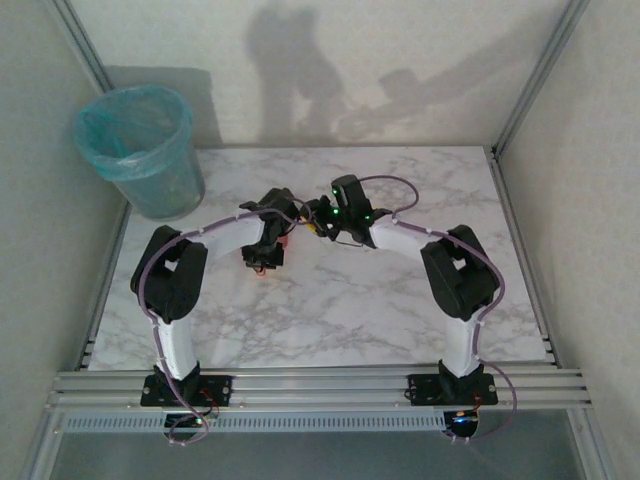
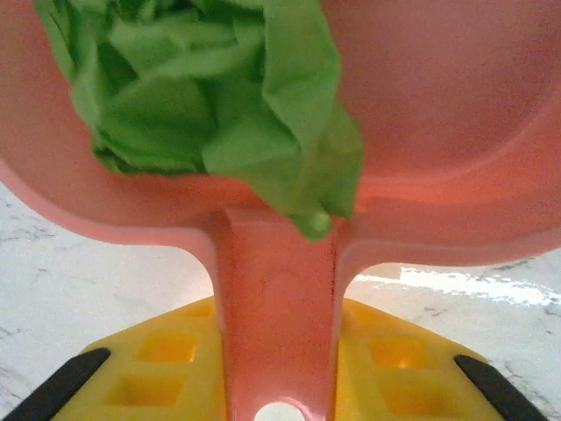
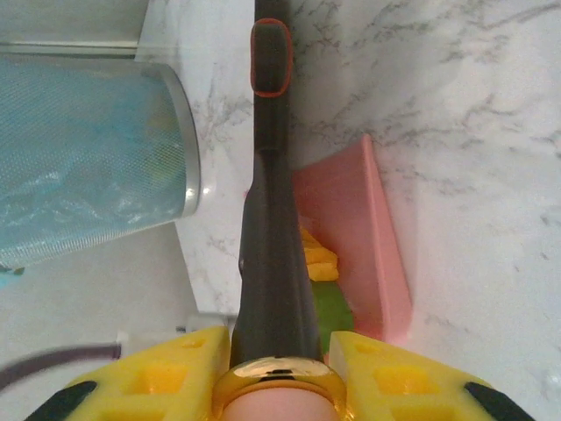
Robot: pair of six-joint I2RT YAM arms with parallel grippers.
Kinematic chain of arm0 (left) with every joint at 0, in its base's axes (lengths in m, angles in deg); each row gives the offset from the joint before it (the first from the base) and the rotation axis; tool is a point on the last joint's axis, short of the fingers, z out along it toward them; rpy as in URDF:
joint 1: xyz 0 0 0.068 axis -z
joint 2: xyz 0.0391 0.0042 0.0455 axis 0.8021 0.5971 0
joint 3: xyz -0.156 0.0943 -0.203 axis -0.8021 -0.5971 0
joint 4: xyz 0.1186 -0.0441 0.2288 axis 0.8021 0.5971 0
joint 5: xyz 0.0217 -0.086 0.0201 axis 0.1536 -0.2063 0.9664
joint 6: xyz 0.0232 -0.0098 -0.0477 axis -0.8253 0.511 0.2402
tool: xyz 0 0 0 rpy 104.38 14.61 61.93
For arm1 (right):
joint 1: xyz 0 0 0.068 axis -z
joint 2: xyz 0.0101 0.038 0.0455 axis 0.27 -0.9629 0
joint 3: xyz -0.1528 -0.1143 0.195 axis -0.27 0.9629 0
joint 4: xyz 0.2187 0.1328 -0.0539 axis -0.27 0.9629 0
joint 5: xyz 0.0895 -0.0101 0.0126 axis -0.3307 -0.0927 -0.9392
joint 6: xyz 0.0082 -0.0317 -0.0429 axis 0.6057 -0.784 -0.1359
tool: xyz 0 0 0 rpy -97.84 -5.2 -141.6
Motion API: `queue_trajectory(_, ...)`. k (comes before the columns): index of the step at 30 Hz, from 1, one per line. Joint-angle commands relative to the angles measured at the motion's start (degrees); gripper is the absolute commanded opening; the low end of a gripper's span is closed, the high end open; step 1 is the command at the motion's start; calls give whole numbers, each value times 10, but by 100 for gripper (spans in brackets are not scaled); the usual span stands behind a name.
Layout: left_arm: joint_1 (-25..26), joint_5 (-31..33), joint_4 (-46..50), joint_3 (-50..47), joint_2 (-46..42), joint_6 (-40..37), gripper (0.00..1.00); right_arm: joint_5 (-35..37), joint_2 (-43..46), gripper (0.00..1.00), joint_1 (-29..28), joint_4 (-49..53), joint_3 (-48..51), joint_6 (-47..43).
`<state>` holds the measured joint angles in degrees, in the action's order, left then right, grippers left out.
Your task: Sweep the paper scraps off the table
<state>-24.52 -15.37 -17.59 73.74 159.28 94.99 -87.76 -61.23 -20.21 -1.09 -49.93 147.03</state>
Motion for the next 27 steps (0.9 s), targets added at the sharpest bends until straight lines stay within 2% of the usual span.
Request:
queue_trajectory(1,-11,20,17,11,20,-1,0,-3,51,0,-3,27,34,11)
queue_trajectory(4,-11,13,7,8,17,-1,0,-6,78,0,-2,2,59,22)
queue_trajectory(13,-12,15,-16,-14,-10,-1,0,32,109,0,-1,27,70,9)
queue_trajectory(20,-10,20,-29,-23,-35,3,0,15,126,0,-2,-9,81,14)
queue_trajectory(27,-5,30,-41,-27,-55,7,0,27,183,0,-2,-9,107,6)
